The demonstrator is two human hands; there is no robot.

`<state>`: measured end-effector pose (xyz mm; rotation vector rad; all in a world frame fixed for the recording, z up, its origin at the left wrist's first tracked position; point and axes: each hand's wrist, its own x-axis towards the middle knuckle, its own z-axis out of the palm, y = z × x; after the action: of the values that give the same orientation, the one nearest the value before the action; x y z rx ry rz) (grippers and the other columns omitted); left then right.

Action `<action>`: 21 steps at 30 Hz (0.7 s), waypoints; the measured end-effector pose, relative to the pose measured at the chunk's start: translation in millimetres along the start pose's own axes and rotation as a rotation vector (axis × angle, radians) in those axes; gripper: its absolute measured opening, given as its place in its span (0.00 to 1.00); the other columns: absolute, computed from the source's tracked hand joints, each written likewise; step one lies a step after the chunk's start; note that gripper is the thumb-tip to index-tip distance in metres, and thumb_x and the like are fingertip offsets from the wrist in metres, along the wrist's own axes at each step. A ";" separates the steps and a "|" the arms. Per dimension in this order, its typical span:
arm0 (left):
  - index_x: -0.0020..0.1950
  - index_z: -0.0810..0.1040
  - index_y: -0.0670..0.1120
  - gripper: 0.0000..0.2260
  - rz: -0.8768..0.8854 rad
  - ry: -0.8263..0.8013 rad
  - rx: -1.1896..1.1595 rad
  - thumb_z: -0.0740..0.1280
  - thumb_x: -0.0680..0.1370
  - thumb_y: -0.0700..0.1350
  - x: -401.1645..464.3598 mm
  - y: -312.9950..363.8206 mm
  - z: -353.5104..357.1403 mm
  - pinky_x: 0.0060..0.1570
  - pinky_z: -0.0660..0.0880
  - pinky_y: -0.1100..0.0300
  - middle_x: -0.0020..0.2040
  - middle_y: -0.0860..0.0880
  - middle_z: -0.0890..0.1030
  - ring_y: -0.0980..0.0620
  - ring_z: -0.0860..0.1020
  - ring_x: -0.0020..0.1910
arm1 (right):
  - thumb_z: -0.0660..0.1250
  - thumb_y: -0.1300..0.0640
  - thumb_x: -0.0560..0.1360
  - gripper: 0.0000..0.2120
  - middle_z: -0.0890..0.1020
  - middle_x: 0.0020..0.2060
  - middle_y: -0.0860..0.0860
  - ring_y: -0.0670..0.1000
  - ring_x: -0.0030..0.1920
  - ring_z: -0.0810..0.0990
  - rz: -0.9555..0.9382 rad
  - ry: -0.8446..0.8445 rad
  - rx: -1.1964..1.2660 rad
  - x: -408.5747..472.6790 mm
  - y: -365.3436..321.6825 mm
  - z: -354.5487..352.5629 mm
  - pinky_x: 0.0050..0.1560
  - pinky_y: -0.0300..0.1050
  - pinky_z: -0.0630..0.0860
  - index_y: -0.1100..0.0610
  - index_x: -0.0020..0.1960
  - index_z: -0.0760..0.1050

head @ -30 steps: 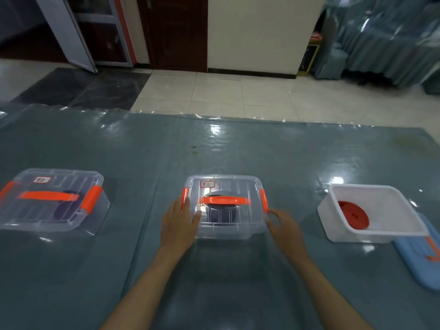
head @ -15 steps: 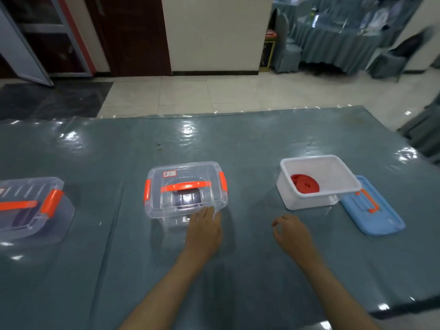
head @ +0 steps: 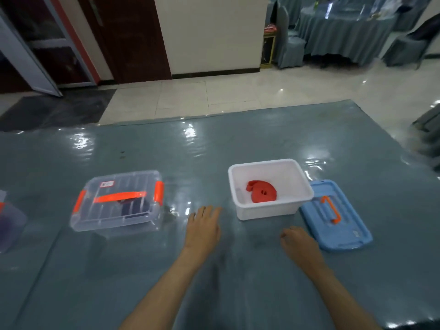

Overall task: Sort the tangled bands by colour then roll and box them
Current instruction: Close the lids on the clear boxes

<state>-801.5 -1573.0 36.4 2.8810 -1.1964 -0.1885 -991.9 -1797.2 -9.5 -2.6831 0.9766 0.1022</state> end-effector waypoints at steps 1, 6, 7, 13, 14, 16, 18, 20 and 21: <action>0.81 0.62 0.53 0.28 -0.004 -0.005 -0.004 0.61 0.81 0.47 7.1 14.6 -0.3 0.74 0.63 0.50 0.80 0.50 0.66 0.46 0.65 0.79 | 0.64 0.55 0.82 0.10 0.84 0.55 0.54 0.57 0.62 0.81 0.008 -0.005 0.024 4.3 16.9 -3.3 0.59 0.53 0.76 0.56 0.56 0.83; 0.86 0.53 0.59 0.31 0.024 -0.075 -0.018 0.61 0.84 0.47 27.8 75.8 4.1 0.82 0.55 0.45 0.87 0.47 0.50 0.45 0.53 0.85 | 0.70 0.60 0.78 0.07 0.85 0.54 0.56 0.61 0.59 0.82 0.119 0.023 0.245 14.3 91.8 -9.9 0.57 0.55 0.78 0.56 0.53 0.85; 0.86 0.52 0.60 0.32 0.014 -0.093 -0.027 0.61 0.85 0.47 30.7 82.5 6.9 0.82 0.54 0.45 0.87 0.46 0.48 0.45 0.53 0.85 | 0.70 0.60 0.78 0.07 0.85 0.54 0.56 0.61 0.59 0.82 0.147 0.026 0.280 17.2 104.0 -9.8 0.57 0.55 0.78 0.55 0.54 0.85; 0.83 0.39 0.67 0.43 -0.081 -0.102 -0.134 0.64 0.82 0.41 29.1 90.7 32.5 0.66 0.75 0.51 0.87 0.50 0.39 0.44 0.75 0.68 | 0.68 0.69 0.78 0.15 0.85 0.50 0.63 0.65 0.51 0.85 0.416 0.154 0.723 37.7 157.3 -6.1 0.54 0.53 0.78 0.65 0.63 0.79; 0.82 0.37 0.67 0.45 -0.097 -0.127 -0.192 0.64 0.81 0.39 28.4 92.4 34.7 0.57 0.79 0.52 0.86 0.51 0.36 0.45 0.79 0.57 | 0.67 0.69 0.78 0.17 0.85 0.50 0.65 0.66 0.51 0.85 0.462 0.183 0.764 40.9 163.2 -4.9 0.55 0.54 0.78 0.64 0.66 0.77; 0.81 0.37 0.68 0.46 -0.088 -0.146 -0.284 0.65 0.81 0.35 30.0 94.2 35.5 0.43 0.81 0.53 0.85 0.54 0.33 0.46 0.80 0.43 | 0.68 0.67 0.79 0.24 0.83 0.53 0.68 0.68 0.54 0.84 0.543 0.166 0.833 48.5 171.6 -3.2 0.57 0.62 0.80 0.62 0.74 0.70; 0.80 0.39 0.70 0.47 -0.081 -0.139 -0.331 0.65 0.81 0.35 31.8 93.4 34.1 0.36 0.79 0.57 0.84 0.56 0.32 0.48 0.80 0.38 | 0.68 0.64 0.80 0.28 0.83 0.53 0.67 0.68 0.52 0.84 0.558 0.098 0.835 56.5 177.2 -0.7 0.55 0.62 0.81 0.59 0.78 0.64; 0.80 0.38 0.71 0.48 -0.074 -0.134 -0.333 0.66 0.81 0.34 32.0 92.7 33.5 0.31 0.74 0.64 0.85 0.55 0.32 0.52 0.75 0.32 | 0.68 0.62 0.81 0.22 0.84 0.52 0.66 0.67 0.50 0.85 0.543 0.044 0.777 68.6 183.9 2.3 0.54 0.60 0.82 0.59 0.74 0.69; 0.80 0.38 0.70 0.48 -0.068 -0.134 -0.324 0.66 0.80 0.34 31.4 92.8 33.9 0.29 0.72 0.65 0.85 0.55 0.32 0.54 0.71 0.30 | 0.67 0.61 0.81 0.17 0.84 0.53 0.67 0.66 0.50 0.84 0.552 0.031 0.762 76.4 186.8 2.4 0.56 0.61 0.81 0.60 0.69 0.73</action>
<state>-848.9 -1659.7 5.2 2.6590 -0.9783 -0.5313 -1052.5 -1980.4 -68.9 -1.6960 1.3925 -0.1702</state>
